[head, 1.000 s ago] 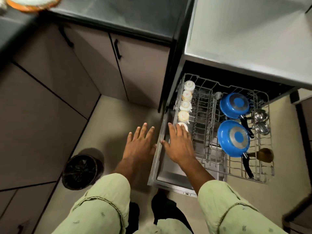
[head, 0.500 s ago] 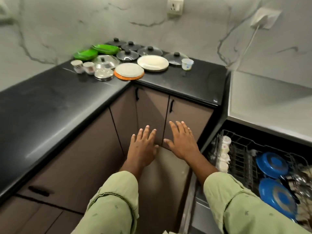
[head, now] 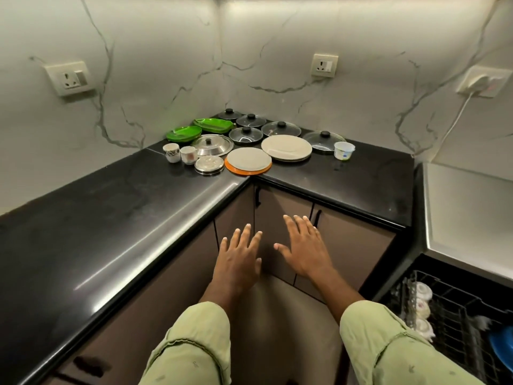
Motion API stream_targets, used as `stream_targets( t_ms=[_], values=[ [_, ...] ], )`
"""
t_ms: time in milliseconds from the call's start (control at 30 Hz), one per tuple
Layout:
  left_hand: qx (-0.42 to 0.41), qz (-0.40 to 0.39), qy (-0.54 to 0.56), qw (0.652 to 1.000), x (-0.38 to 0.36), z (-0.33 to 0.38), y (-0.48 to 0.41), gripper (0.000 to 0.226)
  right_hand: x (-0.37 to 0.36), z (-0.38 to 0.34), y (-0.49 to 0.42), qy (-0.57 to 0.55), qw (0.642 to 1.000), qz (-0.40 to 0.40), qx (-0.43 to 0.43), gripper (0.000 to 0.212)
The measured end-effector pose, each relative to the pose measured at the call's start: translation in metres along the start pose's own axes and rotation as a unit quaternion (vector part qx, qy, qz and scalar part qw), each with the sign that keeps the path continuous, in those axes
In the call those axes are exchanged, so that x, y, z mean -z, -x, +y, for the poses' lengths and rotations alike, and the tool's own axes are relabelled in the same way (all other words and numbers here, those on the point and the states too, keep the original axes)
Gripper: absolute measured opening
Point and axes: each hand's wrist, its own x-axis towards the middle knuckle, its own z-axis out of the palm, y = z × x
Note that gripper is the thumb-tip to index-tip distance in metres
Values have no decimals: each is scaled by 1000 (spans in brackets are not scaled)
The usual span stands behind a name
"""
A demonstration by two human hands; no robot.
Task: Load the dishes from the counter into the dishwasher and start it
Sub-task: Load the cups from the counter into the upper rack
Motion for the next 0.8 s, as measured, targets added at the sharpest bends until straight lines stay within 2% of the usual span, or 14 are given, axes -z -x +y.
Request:
stream_targets(
  t_ms=[233,600,800],
  values=[
    [17,-19,-18,1000,4,-8,-68,69,-6,25,-64,-31,999,-7,-6,79],
    [-18,-40,-24,999,-17,49,-204,67,3,119,-174,-37,999,-5,-39,78],
    [-7,-50,-29,998,-19,49,-248,66,2,134,-220,-58,998,-8,-25,76]
  ],
)
